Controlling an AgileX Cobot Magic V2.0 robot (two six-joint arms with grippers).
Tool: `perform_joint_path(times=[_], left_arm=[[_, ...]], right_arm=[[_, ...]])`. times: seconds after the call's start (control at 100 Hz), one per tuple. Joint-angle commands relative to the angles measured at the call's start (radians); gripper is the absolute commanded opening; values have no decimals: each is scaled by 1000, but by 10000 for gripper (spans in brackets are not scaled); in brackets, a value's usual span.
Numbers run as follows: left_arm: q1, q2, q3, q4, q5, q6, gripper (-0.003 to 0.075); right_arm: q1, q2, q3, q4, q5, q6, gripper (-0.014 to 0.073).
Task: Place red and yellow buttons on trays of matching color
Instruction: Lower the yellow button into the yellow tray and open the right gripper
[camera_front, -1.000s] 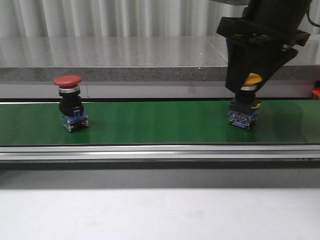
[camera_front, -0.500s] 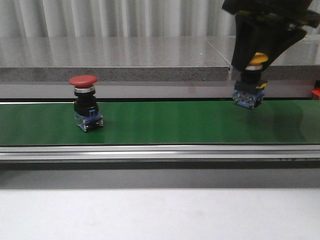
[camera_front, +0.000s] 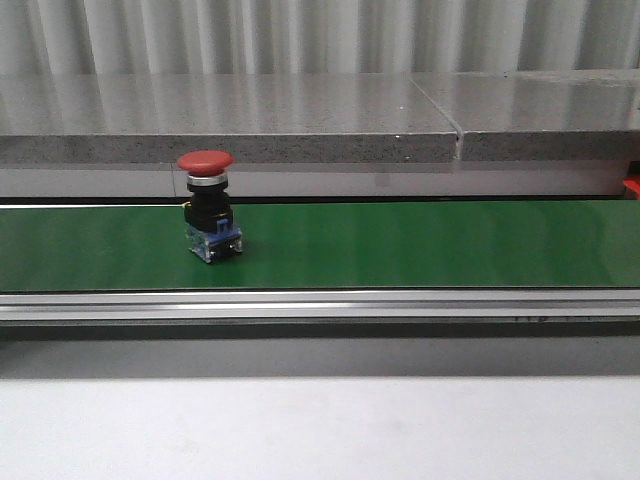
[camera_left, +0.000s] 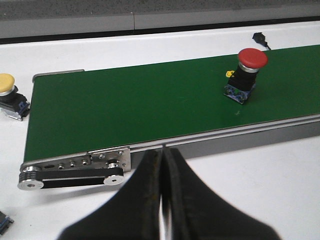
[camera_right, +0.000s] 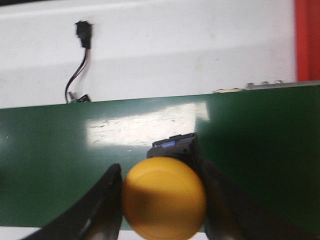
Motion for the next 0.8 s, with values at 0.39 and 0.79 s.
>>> perform_joint_path(times=[0.39,0.79], left_arm=[[-7,11,-24,-14,-66,-2,-21],[-7,11,-24,-14,-66,-2,-21]], right_arm=[[-403,-55,104,13,-148,125,171],[-568,-55,333,13,-444,209,171]])
